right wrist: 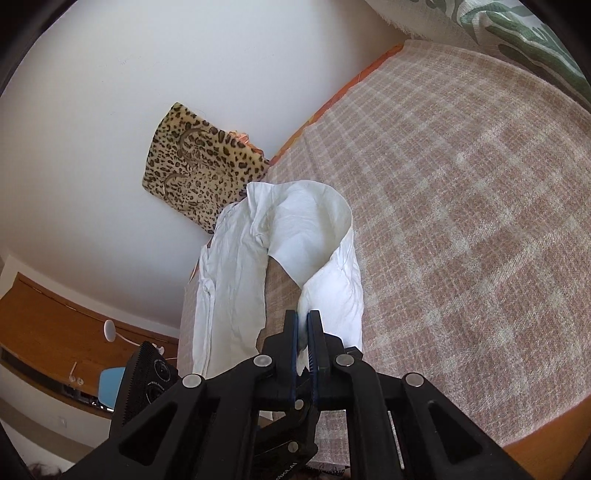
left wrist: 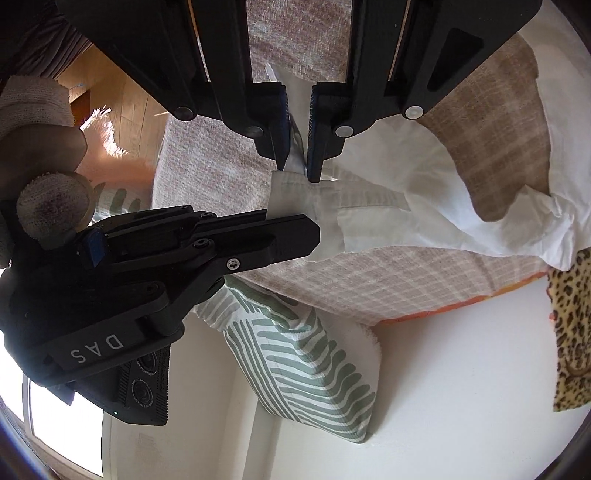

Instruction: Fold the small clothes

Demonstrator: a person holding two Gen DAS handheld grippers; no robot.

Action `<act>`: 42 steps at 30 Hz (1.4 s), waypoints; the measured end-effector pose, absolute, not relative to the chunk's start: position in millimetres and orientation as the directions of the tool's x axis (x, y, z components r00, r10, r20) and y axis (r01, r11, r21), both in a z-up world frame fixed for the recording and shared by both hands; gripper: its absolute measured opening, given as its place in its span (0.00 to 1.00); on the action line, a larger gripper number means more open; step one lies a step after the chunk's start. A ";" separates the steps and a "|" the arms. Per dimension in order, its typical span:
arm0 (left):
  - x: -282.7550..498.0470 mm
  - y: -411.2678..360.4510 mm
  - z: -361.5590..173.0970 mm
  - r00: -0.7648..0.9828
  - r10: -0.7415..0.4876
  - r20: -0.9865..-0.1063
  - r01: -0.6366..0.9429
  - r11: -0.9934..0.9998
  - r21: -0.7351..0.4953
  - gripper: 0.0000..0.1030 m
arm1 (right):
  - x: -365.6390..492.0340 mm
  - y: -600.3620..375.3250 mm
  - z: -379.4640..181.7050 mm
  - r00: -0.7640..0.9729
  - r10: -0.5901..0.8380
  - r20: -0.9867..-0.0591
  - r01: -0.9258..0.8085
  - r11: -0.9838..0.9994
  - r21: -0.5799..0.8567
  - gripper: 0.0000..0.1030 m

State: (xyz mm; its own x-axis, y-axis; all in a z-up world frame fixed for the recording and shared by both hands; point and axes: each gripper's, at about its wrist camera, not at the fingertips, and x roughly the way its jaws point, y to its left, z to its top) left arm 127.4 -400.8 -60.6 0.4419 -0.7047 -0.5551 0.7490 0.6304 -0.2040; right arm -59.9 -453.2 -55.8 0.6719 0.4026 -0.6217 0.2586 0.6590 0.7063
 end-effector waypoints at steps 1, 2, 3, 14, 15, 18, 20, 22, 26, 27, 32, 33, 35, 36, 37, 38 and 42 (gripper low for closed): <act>128.6 -395.8 -58.0 0.438 -0.718 -0.541 0.747 0.626 -0.226 0.04 | -59.8 -450.9 -53.5 0.673 0.408 -0.617 0.249 0.661 0.708 0.03; 129.5 -390.0 -55.3 0.437 -0.728 -0.528 0.744 0.623 -0.242 0.03 | -59.6 -448.6 -51.6 0.674 0.416 -0.611 0.238 0.660 0.713 0.03; 131.1 -384.4 -52.1 0.437 -0.737 -0.516 0.741 0.620 -0.258 0.02 | -59.2 -446.1 -49.6 0.673 0.426 -0.605 0.225 0.662 0.715 0.04; 115.3 -307.5 -16.2 0.509 -0.746 -0.429 0.690 0.652 -0.314 0.01 | -17.5 -464.4 -33.5 0.676 0.424 -0.603 0.199 0.682 0.703 0.40; 112.4 -304.6 -14.6 0.520 -0.741 -0.425 0.688 0.658 -0.305 0.01 | -0.9 -466.6 -35.6 0.659 0.412 -0.629 0.211 0.702 0.681 0.40; 105.3 -297.0 -12.7 0.536 -0.734 -0.416 0.680 0.668 -0.302 0.01 | 59.1 -466.8 -48.2 0.598 0.385 -0.703 0.254 0.741 0.622 0.40; 101.9 -293.8 -12.1 0.550 -0.727 -0.412 0.675 0.677 -0.293 0.01 | 99.4 -461.7 -63.0 0.551 0.375 -0.746 0.280 0.759 0.588 0.39; 101.5 -290.8 -12.5 0.557 -0.721 -0.412 0.667 0.684 -0.295 0.01 | 133.7 -452.1 -78.5 0.506 0.350 -0.789 0.298 0.787 0.540 0.39; 104.9 -283.7 -13.2 0.574 -0.709 -0.409 0.650 0.699 -0.298 0.01 | 174.1 -438.9 -114.2 0.433 0.430 -0.792 0.320 0.748 0.581 0.39; 105.8 -281.7 -13.3 0.576 -0.708 -0.408 0.647 0.700 -0.301 0.01 | 179.0 -433.3 -118.6 0.422 0.434 -0.796 0.312 0.755 0.577 0.39; 106.4 -272.5 -14.0 0.587 -0.703 -0.401 0.624 0.709 -0.330 0.01 | 188.5 -415.8 -114.5 0.410 0.392 -0.823 0.287 0.801 0.525 0.01; 105.5 -270.5 -14.7 0.589 -0.702 -0.400 0.618 0.710 -0.337 0.01 | 189.0 -413.7 -109.3 0.418 0.372 -0.829 0.282 0.814 0.507 0.00; 102.6 -264.4 -17.1 0.592 -0.701 -0.398 0.605 0.713 -0.355 0.01 | 190.1 -410.6 -95.8 0.440 0.339 -0.831 0.278 0.829 0.485 0.00; 102.5 -261.2 -18.1 0.591 -0.701 -0.399 0.597 0.713 -0.369 0.01 | 190.7 -409.6 -87.7 0.454 0.324 -0.830 0.281 0.833 0.478 0.00; 102.1 -257.7 -19.1 0.590 -0.702 -0.399 0.588 0.712 -0.384 0.01 | 191.9 -407.6 -78.8 0.463 0.301 -0.834 0.284 0.840 0.461 0.00; 101.8 -254.4 -20.2 0.591 -0.702 -0.398 0.578 0.712 -0.399 0.01 | 194.1 -403.0 -68.7 0.468 0.273 -0.841 0.278 0.857 0.433 0.00; 98.3 -238.7 -23.7 0.610 -0.692 -0.385 0.532 0.718 -0.448 0.01 | 209.0 -368.4 -29.3 0.471 0.202 -0.859 0.206 0.921 0.330 0.00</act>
